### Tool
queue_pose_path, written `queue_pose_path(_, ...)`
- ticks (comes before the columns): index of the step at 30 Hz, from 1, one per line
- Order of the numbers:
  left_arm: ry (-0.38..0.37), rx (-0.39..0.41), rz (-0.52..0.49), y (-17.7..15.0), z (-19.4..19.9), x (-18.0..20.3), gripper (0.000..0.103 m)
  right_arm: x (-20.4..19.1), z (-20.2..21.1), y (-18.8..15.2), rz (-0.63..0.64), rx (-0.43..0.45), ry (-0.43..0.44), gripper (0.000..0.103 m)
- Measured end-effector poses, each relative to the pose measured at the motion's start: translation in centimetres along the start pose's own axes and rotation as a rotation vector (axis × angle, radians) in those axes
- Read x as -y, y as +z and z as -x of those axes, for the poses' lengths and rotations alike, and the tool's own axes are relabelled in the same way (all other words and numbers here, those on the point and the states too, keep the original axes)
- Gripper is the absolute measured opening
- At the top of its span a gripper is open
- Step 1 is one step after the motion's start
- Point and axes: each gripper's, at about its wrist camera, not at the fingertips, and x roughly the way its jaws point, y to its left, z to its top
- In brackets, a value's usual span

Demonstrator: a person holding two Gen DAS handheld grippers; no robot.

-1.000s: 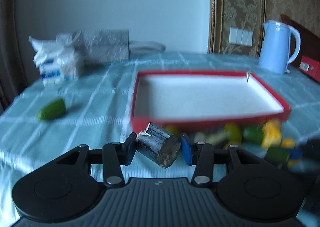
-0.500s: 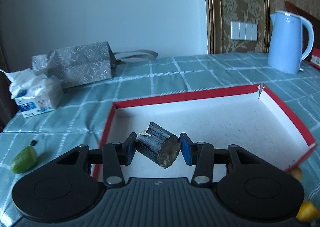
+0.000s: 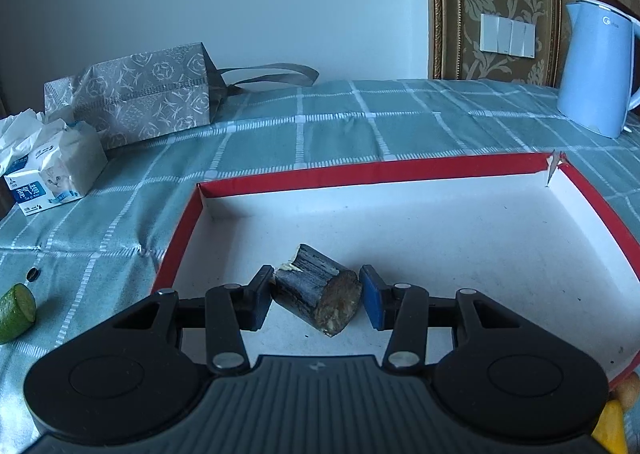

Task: Organize fruits
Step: 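Carry the eggplant chunk into the red tray and open the left gripper, then lift the cucumber piece with the right gripper while the left gripper withdraws from the tray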

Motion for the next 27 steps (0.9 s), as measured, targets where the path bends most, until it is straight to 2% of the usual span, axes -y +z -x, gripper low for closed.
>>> queue_pose_path(3, -0.001, -0.004, 0.014, 0.0, -0.1, -0.3, 0.052, 0.0, 0.0, 0.0, 0.000, 0.000, 0.000, 0.032)
queue_pose_path(5, -0.018, 0.000, 0.029, -0.1, 0.1, -0.6, 0.065, 0.0, 0.0, 0.0, 0.000, 0.000, 0.000, 0.032)
queue_pose_path(6, -0.029, 0.013, 0.033, -0.2, 0.3, -0.7, 0.066, 0.0, 0.0, 0.0, 0.000, 0.000, 0.000, 0.032)
queue_pose_path(10, 0.018, 0.139, 0.012, -1.0, 2.6, -1.0, 0.071, -0.1, 0.0, 0.0, 0.002, 0.000, -0.002, 0.032)
queue_pose_path(13, 0.041, 0.224, 0.052, -2.2, 5.0, -2.0, 0.083, -0.1, 0.0, 0.0, 0.001, 0.000, -0.001, 0.032)
queue_pose_path(18, 0.024, 0.264, 0.140, -4.5, 8.6, -4.7, 0.083, -0.1, 0.0, -0.1, 0.003, 0.001, -0.003, 0.032)
queue_pose_path(23, -0.015, 0.249, 0.132, -7.3, 10.9, -6.2, 0.083, -0.1, 0.0, 0.0, 0.004, 0.000, -0.004, 0.032)
queue_pose_path(27, -0.083, 0.219, 0.116, -9.2, 12.2, -6.7, 0.083, -0.2, 0.1, 0.0, 0.008, 0.000, -0.007, 0.032)
